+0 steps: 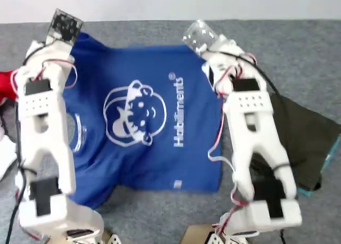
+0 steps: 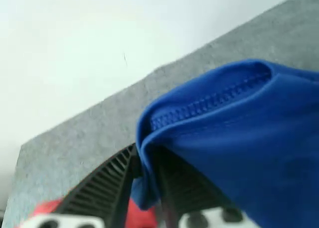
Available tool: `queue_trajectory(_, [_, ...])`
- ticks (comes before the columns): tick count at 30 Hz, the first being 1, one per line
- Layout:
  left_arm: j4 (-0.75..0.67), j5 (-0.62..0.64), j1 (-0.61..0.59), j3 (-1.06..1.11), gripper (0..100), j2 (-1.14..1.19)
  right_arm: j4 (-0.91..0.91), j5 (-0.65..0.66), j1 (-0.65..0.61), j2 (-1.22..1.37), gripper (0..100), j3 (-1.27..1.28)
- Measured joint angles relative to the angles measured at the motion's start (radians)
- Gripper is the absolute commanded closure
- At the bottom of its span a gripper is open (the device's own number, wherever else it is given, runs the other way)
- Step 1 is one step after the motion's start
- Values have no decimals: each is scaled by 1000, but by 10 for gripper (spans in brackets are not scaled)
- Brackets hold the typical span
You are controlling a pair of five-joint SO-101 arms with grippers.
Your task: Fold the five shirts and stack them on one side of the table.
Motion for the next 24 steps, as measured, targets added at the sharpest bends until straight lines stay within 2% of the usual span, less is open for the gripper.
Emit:
queue_trajectory(4, [0,0,2,-180,995,161,0,78,-2,193,987,-227])
queue_trajectory(12, [0,0,14,-468,995,430,0,153,-2,512,987,-585])
queue_trajectory(18, [0,0,29,-710,995,595,0,181,-5,638,988,-772])
queue_trajectory(24, [51,-2,34,-916,995,658,0,183,-8,698,988,-925])
